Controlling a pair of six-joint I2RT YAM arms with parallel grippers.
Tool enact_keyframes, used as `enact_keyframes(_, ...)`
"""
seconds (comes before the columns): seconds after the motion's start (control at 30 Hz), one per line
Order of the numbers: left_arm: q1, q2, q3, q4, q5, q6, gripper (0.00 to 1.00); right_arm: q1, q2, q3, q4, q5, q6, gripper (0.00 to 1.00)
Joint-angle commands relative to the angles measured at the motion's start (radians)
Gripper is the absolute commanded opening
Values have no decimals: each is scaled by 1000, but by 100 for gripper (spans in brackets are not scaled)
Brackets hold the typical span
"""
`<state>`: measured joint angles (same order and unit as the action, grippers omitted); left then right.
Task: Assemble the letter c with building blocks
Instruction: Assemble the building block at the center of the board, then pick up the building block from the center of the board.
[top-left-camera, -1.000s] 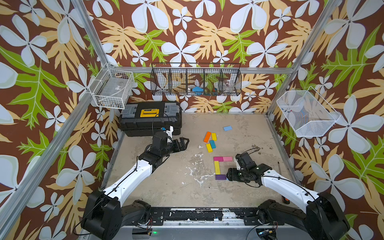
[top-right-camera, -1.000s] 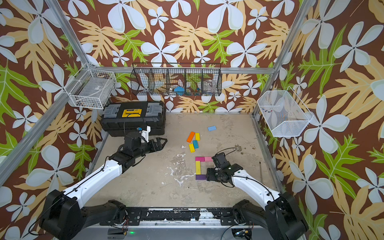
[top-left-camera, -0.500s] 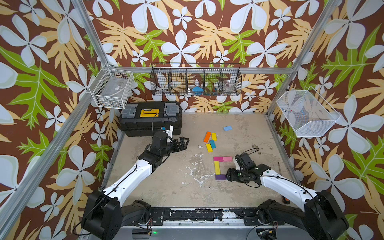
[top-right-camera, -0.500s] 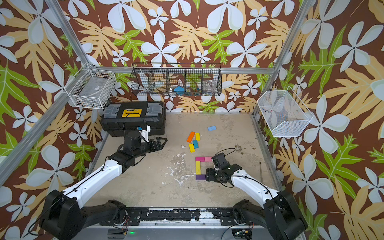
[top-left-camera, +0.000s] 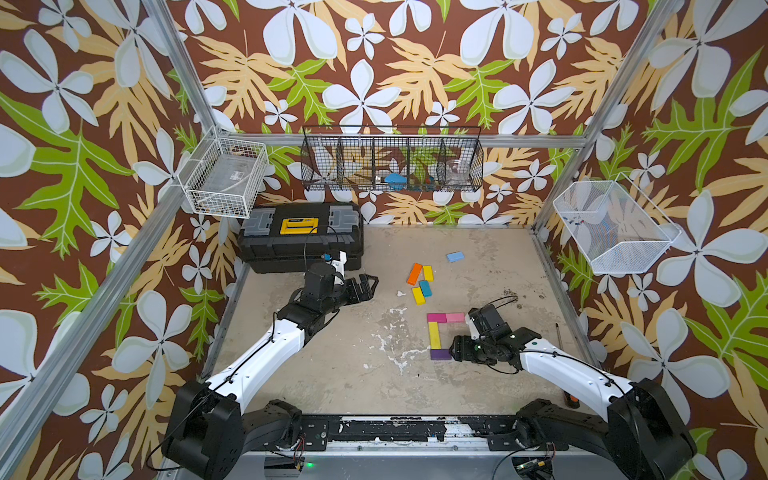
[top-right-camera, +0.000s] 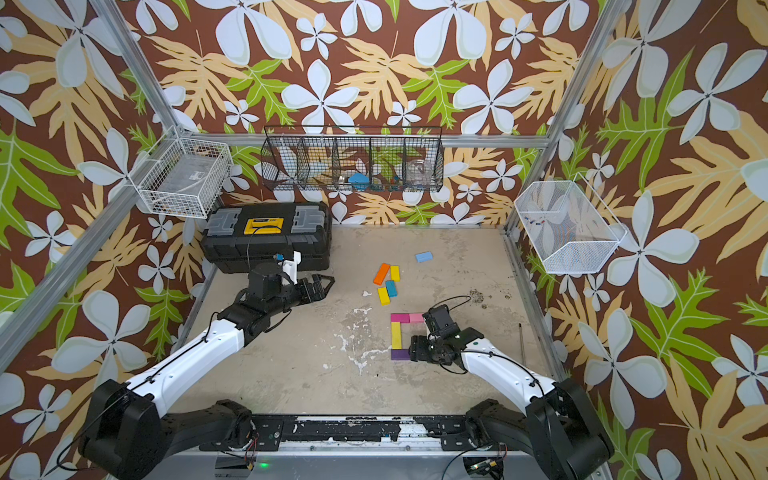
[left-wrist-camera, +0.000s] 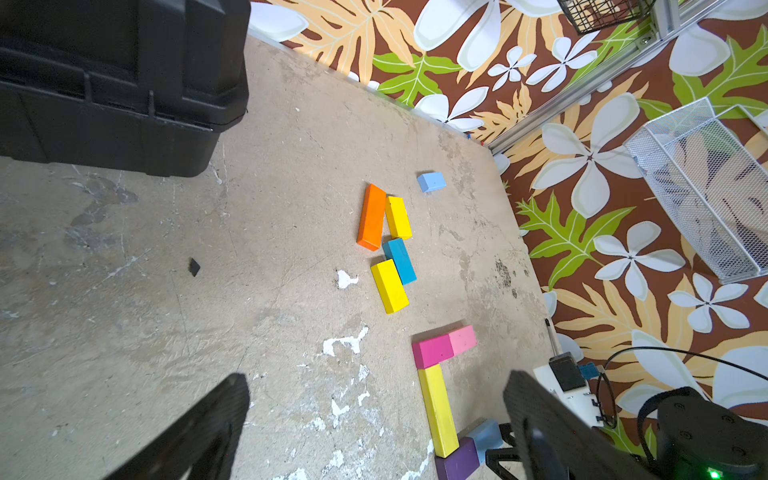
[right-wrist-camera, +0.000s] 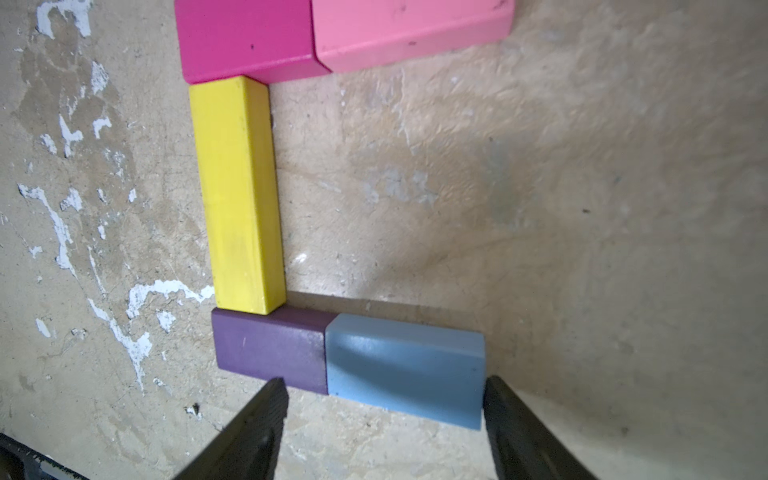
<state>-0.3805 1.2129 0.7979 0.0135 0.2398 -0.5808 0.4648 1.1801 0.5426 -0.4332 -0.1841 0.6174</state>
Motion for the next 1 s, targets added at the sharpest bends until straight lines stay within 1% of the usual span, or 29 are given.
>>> enact_keyframes(0.0, 1, -4, -2, 11, -4, 7, 100, 0, 4, 2, 5, -2, 4, 76)
enact_keyframes(0.23, 2, -7, -3, 11, -5, 9, 100, -9, -18, 24, -23, 16, 5, 76)
enact_keyframes(0.37, 2, -1, -3, 13, -2, 5, 100, -38, -18, 111, -42, 25, -1, 76)
enact_keyframes(0.47, 2, 11, -2, 12, -5, 0, 100, -59, 23, 209, -34, 39, -13, 76)
enact_keyframes(0.57, 2, 41, 19, -17, -18, 6, 100, -83, 117, 343, -33, 44, -28, 76)
enact_keyframes(0.73, 2, 90, 48, -55, -35, 23, 100, -111, 323, 611, -50, 71, -64, 75)
enact_keyframes(0.83, 2, 112, 58, -60, -34, 23, 100, -117, 463, 750, -82, 52, -98, 74)
enact_keyframes(0.97, 3, 127, 69, -64, -34, 30, 100, -116, 613, 858, -111, 45, -142, 72)
